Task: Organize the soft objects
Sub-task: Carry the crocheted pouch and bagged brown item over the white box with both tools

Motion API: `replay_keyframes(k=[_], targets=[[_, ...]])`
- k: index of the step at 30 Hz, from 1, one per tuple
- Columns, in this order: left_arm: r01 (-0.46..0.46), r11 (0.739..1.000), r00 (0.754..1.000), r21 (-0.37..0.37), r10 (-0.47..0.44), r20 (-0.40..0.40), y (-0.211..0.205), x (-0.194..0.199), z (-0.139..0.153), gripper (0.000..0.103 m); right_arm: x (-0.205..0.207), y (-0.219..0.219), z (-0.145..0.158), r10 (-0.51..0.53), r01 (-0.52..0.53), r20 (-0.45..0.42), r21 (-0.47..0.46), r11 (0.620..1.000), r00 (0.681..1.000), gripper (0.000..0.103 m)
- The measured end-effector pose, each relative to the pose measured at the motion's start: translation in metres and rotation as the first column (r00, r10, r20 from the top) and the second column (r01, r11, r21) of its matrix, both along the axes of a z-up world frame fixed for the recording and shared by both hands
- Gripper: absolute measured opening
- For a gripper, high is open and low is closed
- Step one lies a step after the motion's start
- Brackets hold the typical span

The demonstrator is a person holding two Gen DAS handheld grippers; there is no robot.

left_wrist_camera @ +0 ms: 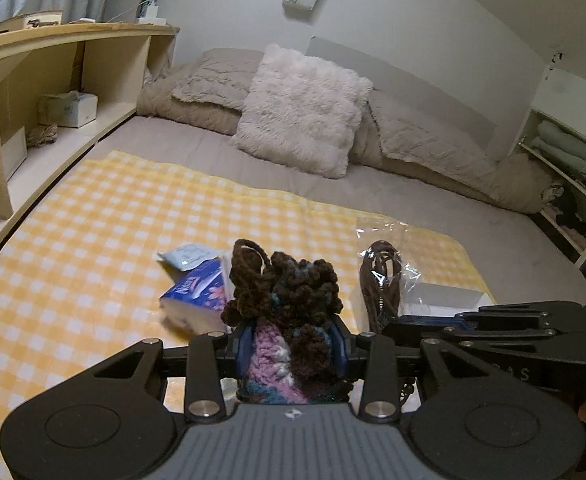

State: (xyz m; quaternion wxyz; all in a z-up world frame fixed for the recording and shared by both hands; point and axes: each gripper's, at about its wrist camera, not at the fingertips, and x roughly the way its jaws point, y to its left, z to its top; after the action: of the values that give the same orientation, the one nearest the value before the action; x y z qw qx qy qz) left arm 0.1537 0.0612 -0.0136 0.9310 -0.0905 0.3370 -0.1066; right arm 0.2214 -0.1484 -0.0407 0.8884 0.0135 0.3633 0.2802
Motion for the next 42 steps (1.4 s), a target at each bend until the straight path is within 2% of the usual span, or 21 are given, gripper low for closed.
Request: replay_keyframes(k=[6, 14, 22, 28, 33, 38, 42], targets=[[0.037, 0.999, 0.999, 0.013, -0.037, 0.003, -0.020, 0.011, 0.000, 0.040, -0.008, -0.024, 0.006, -0.027, 0.028, 0.046, -0.026, 0.999, 0.999, 0.012], [0.124, 0.992, 0.992, 0.032, -0.124, -0.009, -0.063, 0.035, -0.004, 0.040, -0.004, -0.076, 0.005, -0.129, 0.130, 0.057, -0.026, 0.991, 0.990, 0.012], [0.255, 0.967, 0.967, 0.029, -0.254, -0.033, -0.125, 0.058, -0.012, 0.040, 0.003, -0.136, -0.005, -0.238, 0.239, 0.023, -0.043, 0.970, 0.971, 0.012], [0.358, 0.933, 0.933, 0.035, -0.355, -0.061, -0.181, 0.073, -0.025, 0.040, 0.008, -0.183, -0.017, -0.320, 0.319, -0.004, -0.088, 0.944, 0.947, 0.012], [0.443, 0.896, 0.893, 0.033, -0.438, -0.102, -0.229, 0.085, -0.043, 0.040, 0.009, -0.221, -0.034, -0.376, 0.368, -0.031, -0.144, 0.919, 0.926, 0.013], [0.498, 0.867, 0.854, -0.010, -0.493, -0.168, -0.265, 0.100, -0.065, 0.040, 0.016, -0.246, -0.054, -0.406, 0.384, -0.063, -0.225, 0.896, 0.912, 0.013], [0.538, 0.842, 0.820, -0.035, -0.533, -0.210, -0.290, 0.107, -0.081, 0.040, 0.015, -0.264, -0.069, -0.392, 0.353, -0.104, -0.275, 0.894, 0.914, 0.013]])
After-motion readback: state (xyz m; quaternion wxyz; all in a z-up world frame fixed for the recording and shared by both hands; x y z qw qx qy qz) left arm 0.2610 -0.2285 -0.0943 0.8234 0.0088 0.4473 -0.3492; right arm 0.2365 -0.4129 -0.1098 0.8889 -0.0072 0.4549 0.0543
